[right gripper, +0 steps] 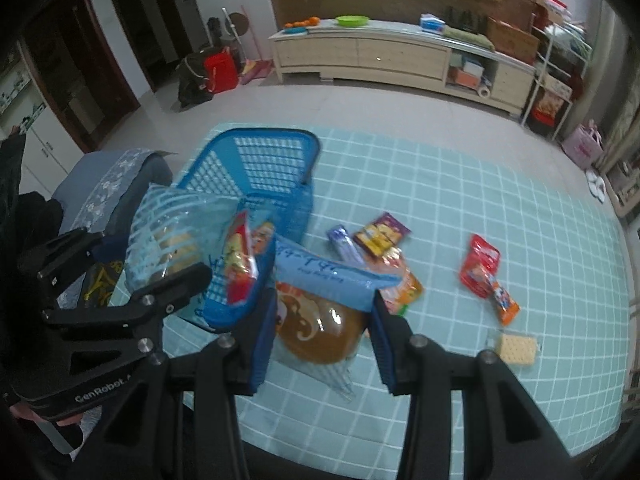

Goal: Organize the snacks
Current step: 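Carry the bread bag over the basket with the left gripper while the right gripper drops the bun packet in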

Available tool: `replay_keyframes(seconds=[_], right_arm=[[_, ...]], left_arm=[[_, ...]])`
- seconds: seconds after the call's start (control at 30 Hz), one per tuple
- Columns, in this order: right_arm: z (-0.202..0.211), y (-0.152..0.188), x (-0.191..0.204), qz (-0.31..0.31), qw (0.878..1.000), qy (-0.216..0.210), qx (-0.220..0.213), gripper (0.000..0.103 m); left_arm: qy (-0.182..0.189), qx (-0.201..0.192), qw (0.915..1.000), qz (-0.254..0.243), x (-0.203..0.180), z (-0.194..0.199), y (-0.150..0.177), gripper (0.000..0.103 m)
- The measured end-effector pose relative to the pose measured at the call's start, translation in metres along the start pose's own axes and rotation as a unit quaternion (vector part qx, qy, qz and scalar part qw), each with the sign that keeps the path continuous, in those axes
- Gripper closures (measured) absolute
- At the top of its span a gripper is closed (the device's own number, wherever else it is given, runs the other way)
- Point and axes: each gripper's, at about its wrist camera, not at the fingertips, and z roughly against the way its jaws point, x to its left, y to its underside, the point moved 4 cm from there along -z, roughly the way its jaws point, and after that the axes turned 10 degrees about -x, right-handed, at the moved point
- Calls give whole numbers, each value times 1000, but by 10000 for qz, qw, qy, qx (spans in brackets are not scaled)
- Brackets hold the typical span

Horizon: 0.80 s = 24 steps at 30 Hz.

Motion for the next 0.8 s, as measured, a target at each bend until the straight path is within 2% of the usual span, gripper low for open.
replay_keyframes(seconds=[0.33, 0.63, 0.8], right_arm=[[-31, -27, 41, 224, 9994, -253, 49, 54], [-77, -43, 51, 263, 9985, -381, 301, 54], [-101, -49, 52, 350, 9978, -366, 427, 54]], left_arm=[[-133, -71, 9995, 287, 55, 5, -4, 44], [-194, 18, 9981, 588, 85, -24, 1, 44], [-92, 52, 9970, 768, 100, -41, 0, 44]])
